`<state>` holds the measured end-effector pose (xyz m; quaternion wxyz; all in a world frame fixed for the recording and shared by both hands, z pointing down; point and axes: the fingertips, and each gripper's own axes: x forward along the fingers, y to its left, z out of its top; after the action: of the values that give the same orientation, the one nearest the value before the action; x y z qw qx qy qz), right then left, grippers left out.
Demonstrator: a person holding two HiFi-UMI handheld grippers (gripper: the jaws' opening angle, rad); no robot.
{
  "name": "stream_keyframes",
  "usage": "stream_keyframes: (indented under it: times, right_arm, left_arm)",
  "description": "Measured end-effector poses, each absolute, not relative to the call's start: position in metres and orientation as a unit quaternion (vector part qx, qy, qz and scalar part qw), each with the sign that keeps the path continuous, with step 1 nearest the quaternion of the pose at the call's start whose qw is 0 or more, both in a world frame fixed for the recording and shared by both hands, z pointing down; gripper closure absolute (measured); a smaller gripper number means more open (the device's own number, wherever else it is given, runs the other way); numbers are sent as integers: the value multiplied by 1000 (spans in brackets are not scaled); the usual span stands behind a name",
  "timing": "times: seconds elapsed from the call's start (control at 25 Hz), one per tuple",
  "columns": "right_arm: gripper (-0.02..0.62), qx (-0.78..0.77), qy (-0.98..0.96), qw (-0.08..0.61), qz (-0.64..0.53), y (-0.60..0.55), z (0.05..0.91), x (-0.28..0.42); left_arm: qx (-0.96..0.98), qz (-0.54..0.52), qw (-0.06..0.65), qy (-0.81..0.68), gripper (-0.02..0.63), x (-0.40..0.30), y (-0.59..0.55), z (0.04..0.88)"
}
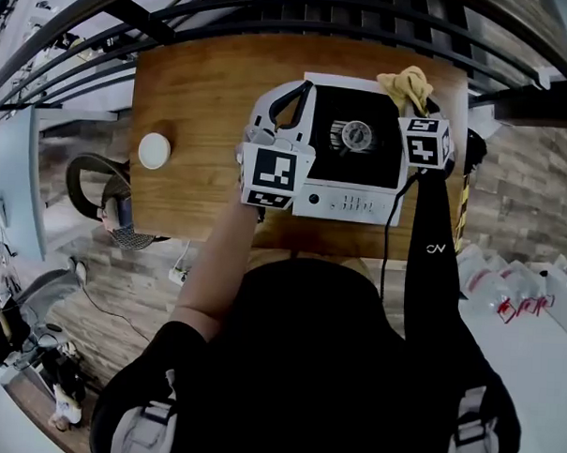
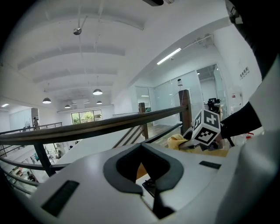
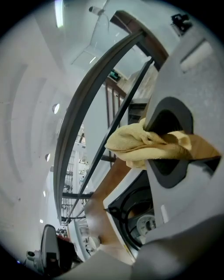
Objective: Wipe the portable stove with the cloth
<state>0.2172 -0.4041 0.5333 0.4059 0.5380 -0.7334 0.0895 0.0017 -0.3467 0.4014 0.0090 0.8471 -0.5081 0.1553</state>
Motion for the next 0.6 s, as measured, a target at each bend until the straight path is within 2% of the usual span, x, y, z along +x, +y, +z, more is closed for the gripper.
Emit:
stream_keyframes:
  times: [0.16,0.6]
  right_arm:
    - [515,574,-700,408,123,-393,543,257]
    - [515,524,-738,408,121,-313,540,242]
  left_arm:
    - [852,155,11,-500,600,13,-343,402]
    - [863,151,8,-482,600,39,-312,400]
